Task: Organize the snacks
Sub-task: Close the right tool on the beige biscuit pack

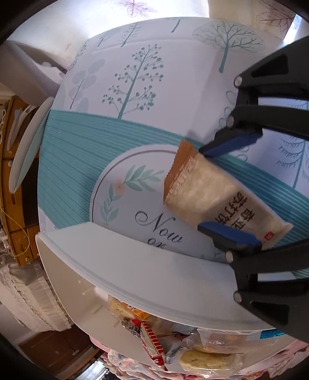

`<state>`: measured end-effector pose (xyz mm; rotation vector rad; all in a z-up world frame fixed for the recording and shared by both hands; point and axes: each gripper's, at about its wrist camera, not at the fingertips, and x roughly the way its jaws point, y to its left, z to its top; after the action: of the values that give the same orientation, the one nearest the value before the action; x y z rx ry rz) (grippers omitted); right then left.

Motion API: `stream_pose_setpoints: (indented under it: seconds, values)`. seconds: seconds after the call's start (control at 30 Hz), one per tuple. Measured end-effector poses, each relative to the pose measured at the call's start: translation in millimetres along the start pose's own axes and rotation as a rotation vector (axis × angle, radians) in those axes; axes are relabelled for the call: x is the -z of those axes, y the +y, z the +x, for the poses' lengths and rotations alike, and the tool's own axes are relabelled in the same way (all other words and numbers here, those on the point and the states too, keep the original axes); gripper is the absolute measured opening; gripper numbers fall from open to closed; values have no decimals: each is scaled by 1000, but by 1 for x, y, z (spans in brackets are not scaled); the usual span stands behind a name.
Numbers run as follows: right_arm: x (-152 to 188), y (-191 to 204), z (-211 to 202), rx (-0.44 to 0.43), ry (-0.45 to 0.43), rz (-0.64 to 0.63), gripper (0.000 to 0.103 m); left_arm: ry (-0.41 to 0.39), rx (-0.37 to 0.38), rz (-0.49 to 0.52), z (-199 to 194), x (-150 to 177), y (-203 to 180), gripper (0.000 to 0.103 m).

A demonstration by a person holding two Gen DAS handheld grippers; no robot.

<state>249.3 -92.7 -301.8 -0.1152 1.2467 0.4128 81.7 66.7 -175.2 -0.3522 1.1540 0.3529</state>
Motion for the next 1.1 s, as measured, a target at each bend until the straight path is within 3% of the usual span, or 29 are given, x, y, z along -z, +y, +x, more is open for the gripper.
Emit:
stream_pose_setpoints:
  seconds: [0.23,0.33,0.53,0.77,0.97,1.1]
  values:
    - [-3,-20,-3,-80,78,118,41,-11,-7,9,-9,-2,-1,88]
    - [-3,-26,-1,-144,84,167,41,-18,-13,19,-11,-3,-2,88]
    - [-5,-28,2,-174,88,188,47,-16,-22,25,-12,-3,-1,88]
    - [-8,-19,6,-179,74,153,67,-2,-20,23,-8,-3,3,88]
    - [-18,-8,12,-152,54,124,67,2,-17,13,-7,-3,7,88]
    - [-21,6,15,-55,65,70,58,3,-16,10,-7,-5,9,88]
